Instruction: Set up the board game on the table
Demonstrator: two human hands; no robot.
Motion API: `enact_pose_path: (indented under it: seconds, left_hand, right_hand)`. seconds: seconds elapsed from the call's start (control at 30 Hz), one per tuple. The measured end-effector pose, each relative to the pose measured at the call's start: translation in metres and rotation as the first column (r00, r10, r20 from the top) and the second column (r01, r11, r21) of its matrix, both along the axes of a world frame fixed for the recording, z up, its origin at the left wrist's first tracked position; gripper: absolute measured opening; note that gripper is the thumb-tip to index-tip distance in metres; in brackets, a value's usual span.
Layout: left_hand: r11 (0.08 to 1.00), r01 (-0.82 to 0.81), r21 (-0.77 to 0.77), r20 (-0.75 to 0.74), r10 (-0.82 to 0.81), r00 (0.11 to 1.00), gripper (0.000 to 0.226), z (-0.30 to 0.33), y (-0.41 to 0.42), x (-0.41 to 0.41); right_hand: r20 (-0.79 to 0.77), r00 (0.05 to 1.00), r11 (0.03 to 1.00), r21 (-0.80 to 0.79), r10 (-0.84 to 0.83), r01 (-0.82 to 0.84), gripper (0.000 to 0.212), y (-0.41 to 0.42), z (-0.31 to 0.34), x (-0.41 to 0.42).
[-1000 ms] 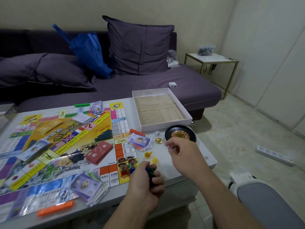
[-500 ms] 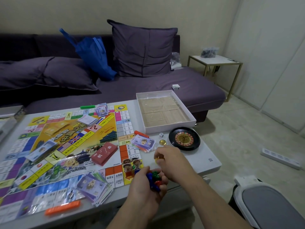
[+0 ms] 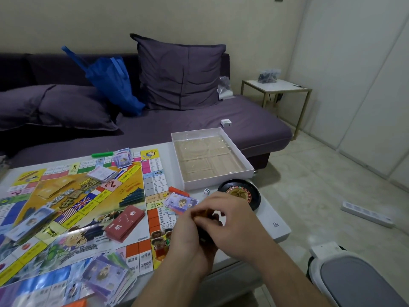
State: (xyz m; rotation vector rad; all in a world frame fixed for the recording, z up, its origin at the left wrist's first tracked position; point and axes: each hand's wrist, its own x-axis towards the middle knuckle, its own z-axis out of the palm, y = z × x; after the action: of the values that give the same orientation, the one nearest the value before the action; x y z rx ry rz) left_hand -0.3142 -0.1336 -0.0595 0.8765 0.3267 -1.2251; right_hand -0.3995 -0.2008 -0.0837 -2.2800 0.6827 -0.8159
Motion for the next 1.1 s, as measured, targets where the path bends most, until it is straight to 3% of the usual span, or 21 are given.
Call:
enact_pose_path:
  seconds: [0.1,0.2,0.27,0.33,0.43,0.63,0.77,0.87,1.1]
  left_hand:
    - [1.0,0.015,0.026,0.083,-0.017,0.996,0.014,0.0,-0.022,0.008]
    - [0.987,0.146,0.073,0.192,-0.158,0.969,0.019,-0.002,-0.058,0.022]
    - [0.971,0.222,0.087,0.276,-0.238,0.931,0.014,-0.002,-0.093,0.03]
    - [0.969,0.22,0.11,0.351,-0.245,0.904,0.018,-0.005,-0.131,0.037]
    - [0.976,0.186,0.109,0.443,-0.216,0.87,0.024,-0.009,-0.186,0.045]
    - [0.989,0.135,0.054,0.636,-0.138,0.759,0.021,-0.006,-0.272,0.056]
    - [0.981,0.176,0.086,0.684,-0.187,0.705,0.017,-0.018,-0.298,0.059]
    - [0.969,0.216,0.122,0.664,-0.242,0.708,0.017,-0.029,-0.3,0.057]
    - [0.975,0.213,0.068,0.678,-0.202,0.707,0.026,-0.037,-0.294,0.054]
  right_hand:
    - [0.079,0.995,0.997,0.06,-0.059,0.055,0.025,-0.01,0.003,-0.001]
    - [0.219,0.943,0.96,0.182,-0.251,0.213,0.025,-0.028,0.006,0.002]
    - [0.27,0.878,0.876,0.398,-0.395,0.272,0.023,-0.053,0.011,0.006]
    - [0.221,0.833,0.754,0.581,-0.508,0.306,0.02,-0.087,0.015,0.014]
    - [0.168,0.854,0.658,0.715,-0.493,0.239,0.026,-0.131,0.012,0.025]
    - [0.266,0.738,0.584,0.785,-0.62,0.207,0.027,-0.186,-0.011,0.024]
    - [0.319,0.71,0.603,0.776,-0.628,0.184,0.031,-0.195,-0.019,0.015]
    - [0.333,0.69,0.599,0.78,-0.643,0.181,0.029,-0.198,-0.024,0.015]
    - [0.354,0.675,0.596,0.787,-0.648,0.159,0.029,-0.193,-0.021,0.015]
